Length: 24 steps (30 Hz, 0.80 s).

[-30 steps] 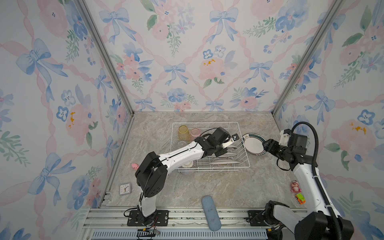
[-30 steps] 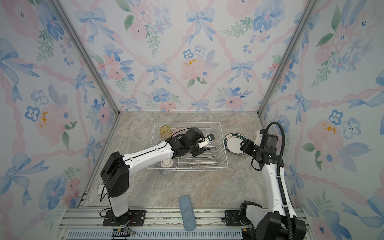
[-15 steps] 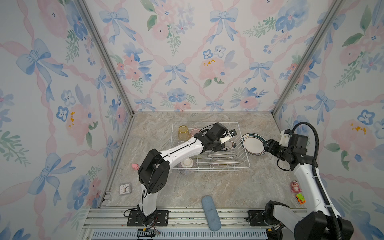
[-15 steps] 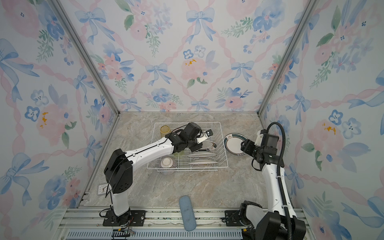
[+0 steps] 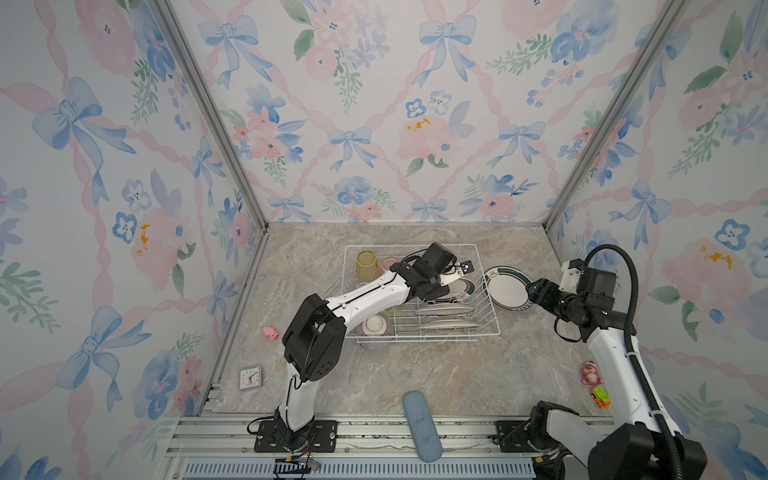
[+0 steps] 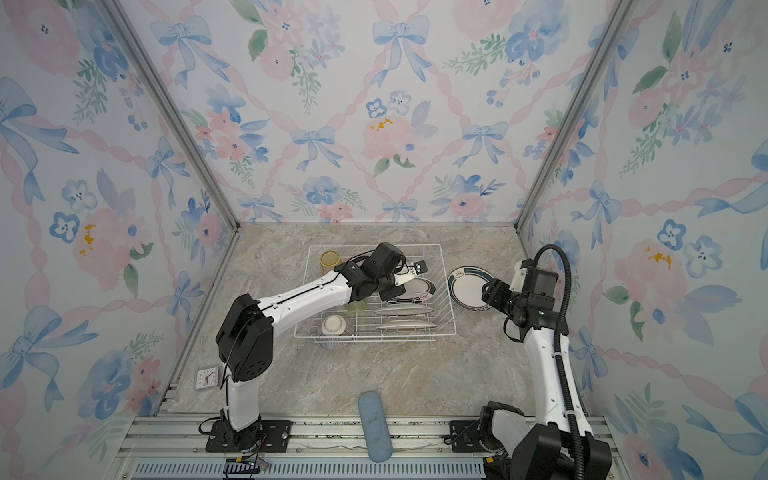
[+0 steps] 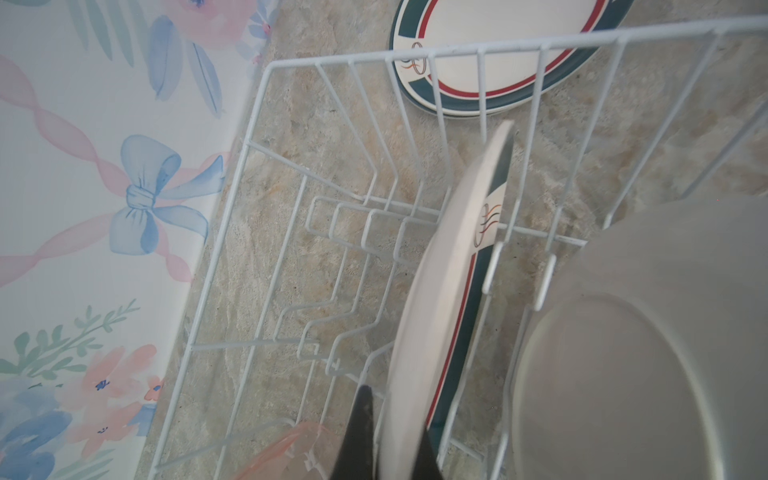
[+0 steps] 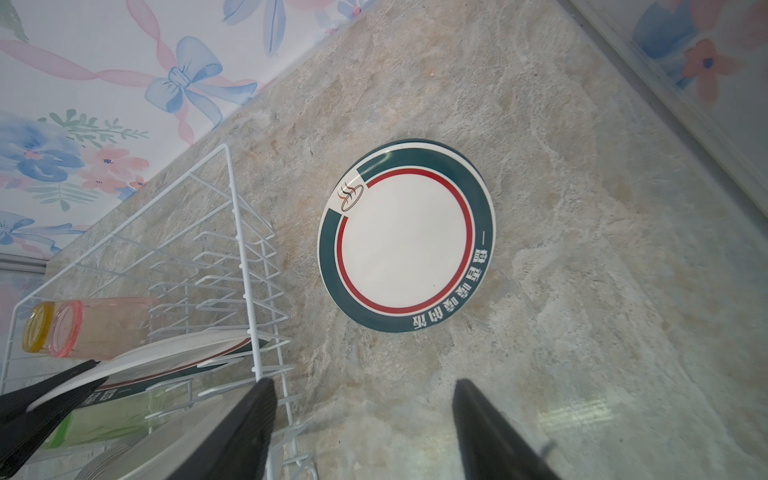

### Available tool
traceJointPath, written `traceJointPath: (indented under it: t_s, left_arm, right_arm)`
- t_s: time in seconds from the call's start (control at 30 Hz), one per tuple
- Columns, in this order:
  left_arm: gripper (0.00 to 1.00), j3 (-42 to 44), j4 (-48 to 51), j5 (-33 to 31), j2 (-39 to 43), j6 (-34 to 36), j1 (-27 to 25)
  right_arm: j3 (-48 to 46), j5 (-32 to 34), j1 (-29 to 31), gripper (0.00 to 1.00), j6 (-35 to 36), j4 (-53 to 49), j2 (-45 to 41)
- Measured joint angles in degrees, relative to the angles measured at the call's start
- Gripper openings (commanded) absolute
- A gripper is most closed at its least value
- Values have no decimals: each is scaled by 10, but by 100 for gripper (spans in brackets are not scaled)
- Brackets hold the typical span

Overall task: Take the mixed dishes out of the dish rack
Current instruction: 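Grip the red-rimmed plate edge with the left gripper and lift it upward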

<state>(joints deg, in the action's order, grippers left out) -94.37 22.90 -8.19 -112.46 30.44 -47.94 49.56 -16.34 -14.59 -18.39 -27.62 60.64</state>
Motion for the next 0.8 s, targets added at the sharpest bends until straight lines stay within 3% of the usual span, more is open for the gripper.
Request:
traceJointPath:
  t_s: [0.8]
  left_arm:
    - [0, -7, 9, -2, -2, 6, 0]
  right_arm:
    - [-3, -10, 0, 70, 0, 2, -12]
